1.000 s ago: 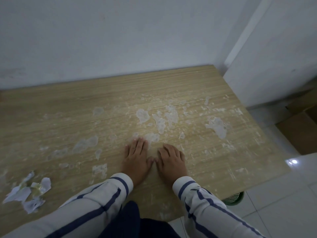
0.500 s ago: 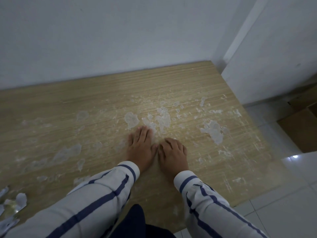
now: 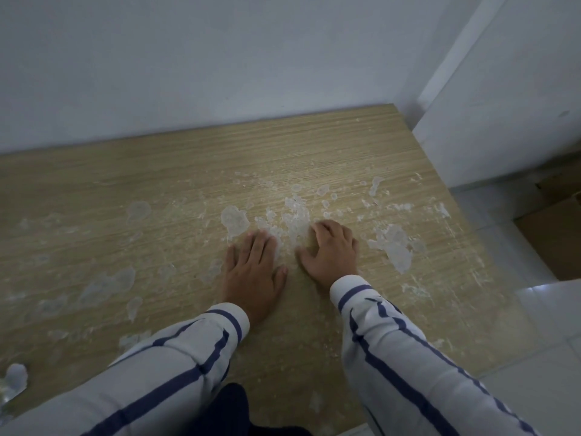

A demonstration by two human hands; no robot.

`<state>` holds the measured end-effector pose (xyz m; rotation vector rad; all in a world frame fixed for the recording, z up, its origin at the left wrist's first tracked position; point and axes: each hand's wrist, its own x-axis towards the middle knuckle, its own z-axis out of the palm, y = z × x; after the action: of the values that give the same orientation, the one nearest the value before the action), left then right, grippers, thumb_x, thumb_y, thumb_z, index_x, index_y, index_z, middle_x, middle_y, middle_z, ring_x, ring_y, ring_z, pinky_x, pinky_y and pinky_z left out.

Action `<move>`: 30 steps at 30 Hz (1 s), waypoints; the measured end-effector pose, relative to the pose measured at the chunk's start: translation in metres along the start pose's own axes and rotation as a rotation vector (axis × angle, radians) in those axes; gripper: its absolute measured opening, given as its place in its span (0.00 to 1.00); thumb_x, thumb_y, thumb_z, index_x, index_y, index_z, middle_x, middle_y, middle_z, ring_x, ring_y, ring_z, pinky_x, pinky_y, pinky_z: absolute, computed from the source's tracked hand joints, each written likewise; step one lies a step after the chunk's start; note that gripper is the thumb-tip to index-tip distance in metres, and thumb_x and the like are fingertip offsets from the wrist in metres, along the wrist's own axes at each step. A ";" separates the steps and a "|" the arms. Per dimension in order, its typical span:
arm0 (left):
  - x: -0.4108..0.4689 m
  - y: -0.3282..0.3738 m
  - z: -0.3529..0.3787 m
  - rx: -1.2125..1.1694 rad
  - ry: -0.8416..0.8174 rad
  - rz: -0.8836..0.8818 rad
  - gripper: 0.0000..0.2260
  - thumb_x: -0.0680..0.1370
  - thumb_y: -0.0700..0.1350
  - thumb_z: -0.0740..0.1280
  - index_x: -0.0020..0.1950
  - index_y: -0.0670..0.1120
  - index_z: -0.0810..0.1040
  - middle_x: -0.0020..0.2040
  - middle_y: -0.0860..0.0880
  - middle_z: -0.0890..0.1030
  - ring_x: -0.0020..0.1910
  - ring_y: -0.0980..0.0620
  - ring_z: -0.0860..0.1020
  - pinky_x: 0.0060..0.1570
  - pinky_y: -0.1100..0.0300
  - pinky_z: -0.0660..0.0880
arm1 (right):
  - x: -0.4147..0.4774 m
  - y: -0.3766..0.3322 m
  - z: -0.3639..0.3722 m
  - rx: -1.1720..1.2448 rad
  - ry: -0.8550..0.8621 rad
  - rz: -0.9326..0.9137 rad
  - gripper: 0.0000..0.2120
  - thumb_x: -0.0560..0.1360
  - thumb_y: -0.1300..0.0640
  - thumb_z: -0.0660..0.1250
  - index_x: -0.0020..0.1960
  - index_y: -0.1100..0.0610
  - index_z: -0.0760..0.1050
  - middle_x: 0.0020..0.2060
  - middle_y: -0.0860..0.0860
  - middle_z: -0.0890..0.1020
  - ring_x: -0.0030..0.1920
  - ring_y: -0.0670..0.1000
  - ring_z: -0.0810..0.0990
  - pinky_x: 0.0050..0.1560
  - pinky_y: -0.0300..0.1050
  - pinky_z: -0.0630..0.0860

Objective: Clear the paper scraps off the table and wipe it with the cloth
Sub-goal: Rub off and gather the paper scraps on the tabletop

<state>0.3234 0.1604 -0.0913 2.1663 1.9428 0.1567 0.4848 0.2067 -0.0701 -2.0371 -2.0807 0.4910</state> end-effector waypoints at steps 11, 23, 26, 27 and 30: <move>0.000 0.000 -0.002 0.001 0.008 0.009 0.28 0.78 0.59 0.49 0.74 0.46 0.61 0.75 0.45 0.61 0.75 0.45 0.56 0.71 0.42 0.51 | -0.007 0.009 0.005 0.083 0.052 -0.022 0.22 0.72 0.44 0.66 0.61 0.55 0.73 0.62 0.52 0.74 0.64 0.56 0.68 0.64 0.54 0.62; 0.000 0.000 -0.001 -0.005 0.013 0.015 0.28 0.78 0.58 0.50 0.74 0.45 0.60 0.75 0.45 0.60 0.75 0.44 0.55 0.71 0.42 0.50 | 0.019 0.002 -0.009 0.012 -0.017 0.092 0.18 0.76 0.56 0.59 0.66 0.55 0.71 0.63 0.55 0.71 0.62 0.59 0.67 0.63 0.54 0.65; 0.001 -0.001 -0.002 -0.001 0.016 0.013 0.28 0.77 0.58 0.49 0.73 0.45 0.61 0.75 0.44 0.62 0.75 0.44 0.56 0.70 0.41 0.52 | 0.022 -0.002 -0.011 0.043 -0.024 0.078 0.14 0.75 0.58 0.59 0.59 0.54 0.76 0.57 0.54 0.73 0.58 0.58 0.68 0.60 0.53 0.69; 0.001 -0.001 -0.001 0.002 0.014 0.014 0.28 0.77 0.58 0.49 0.73 0.45 0.61 0.75 0.45 0.62 0.75 0.44 0.56 0.70 0.41 0.52 | 0.022 -0.002 -0.010 0.081 -0.013 0.090 0.13 0.75 0.59 0.59 0.55 0.54 0.78 0.56 0.54 0.73 0.57 0.58 0.69 0.59 0.52 0.69; 0.000 -0.001 0.000 0.001 0.013 0.011 0.28 0.78 0.59 0.49 0.74 0.45 0.61 0.75 0.45 0.61 0.75 0.44 0.56 0.71 0.41 0.52 | 0.020 0.001 -0.010 0.202 0.020 0.148 0.13 0.74 0.63 0.60 0.54 0.55 0.79 0.56 0.55 0.74 0.57 0.58 0.70 0.60 0.48 0.68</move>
<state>0.3220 0.1608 -0.0915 2.1817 1.9387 0.1718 0.4887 0.2273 -0.0633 -2.0755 -1.7956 0.6728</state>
